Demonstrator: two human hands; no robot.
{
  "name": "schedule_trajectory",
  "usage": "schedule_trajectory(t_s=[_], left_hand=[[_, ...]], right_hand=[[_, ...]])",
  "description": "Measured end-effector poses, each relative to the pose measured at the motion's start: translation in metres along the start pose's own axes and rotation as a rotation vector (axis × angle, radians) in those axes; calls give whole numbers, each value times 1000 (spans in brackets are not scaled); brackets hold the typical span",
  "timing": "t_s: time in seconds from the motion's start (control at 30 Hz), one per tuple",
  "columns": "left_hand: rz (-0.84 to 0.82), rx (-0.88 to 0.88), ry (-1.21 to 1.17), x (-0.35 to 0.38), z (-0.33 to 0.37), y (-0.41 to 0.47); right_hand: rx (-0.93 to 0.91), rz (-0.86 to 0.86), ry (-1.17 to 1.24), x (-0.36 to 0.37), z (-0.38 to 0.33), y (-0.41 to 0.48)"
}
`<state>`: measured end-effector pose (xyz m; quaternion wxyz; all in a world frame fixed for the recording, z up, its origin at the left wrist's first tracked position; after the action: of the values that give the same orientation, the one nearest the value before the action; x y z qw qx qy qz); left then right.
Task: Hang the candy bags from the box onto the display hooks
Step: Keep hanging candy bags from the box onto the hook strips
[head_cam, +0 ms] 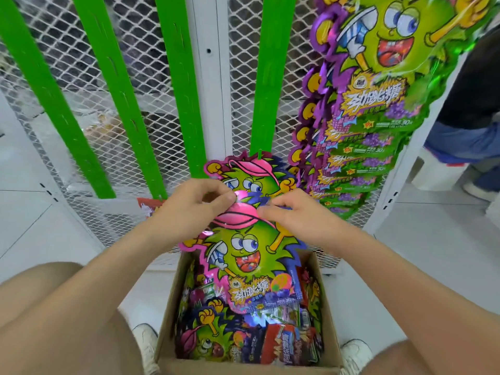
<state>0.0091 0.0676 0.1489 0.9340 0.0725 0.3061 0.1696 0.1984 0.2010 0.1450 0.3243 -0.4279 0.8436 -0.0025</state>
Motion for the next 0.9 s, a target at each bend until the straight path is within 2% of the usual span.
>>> schedule_trajectory(t_s=[0.13, 0.27, 0.33, 0.4, 0.53, 0.6, 0.8, 0.9], left_hand=[[-25, 20, -60, 4, 8, 14], [-38, 101, -35, 9, 18, 36], [38, 137, -75, 9, 21, 49], [126, 157, -93, 8, 23, 60], [360, 191, 41, 10, 26, 79], [409, 210, 58, 13, 31, 85], [352, 220, -8, 12, 43, 93], [295, 217, -20, 8, 45, 92]], right_hand=[[-168, 130, -77, -10, -13, 2], [-236, 298, -67, -23, -15, 7], [-297, 392, -65, -25, -17, 10], [-283, 503, -57, -25, -20, 16], [-266, 662, -92, -25, -29, 24], [-310, 729, -129, -27, -36, 21], [-440, 896, -50, -36, -47, 14], [-466, 912, 10, -37, -49, 13]])
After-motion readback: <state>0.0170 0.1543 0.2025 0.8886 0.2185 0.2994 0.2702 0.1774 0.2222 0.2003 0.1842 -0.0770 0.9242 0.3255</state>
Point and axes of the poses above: each hand's wrist, its own y-axis towards the middle knuckle, its own x-axis out of the palm, z = x × y, the point moved 1 cm from there along y, towards the middle knuckle, and after that the axes turned 14 degrees about x, right-handed, at the moved point
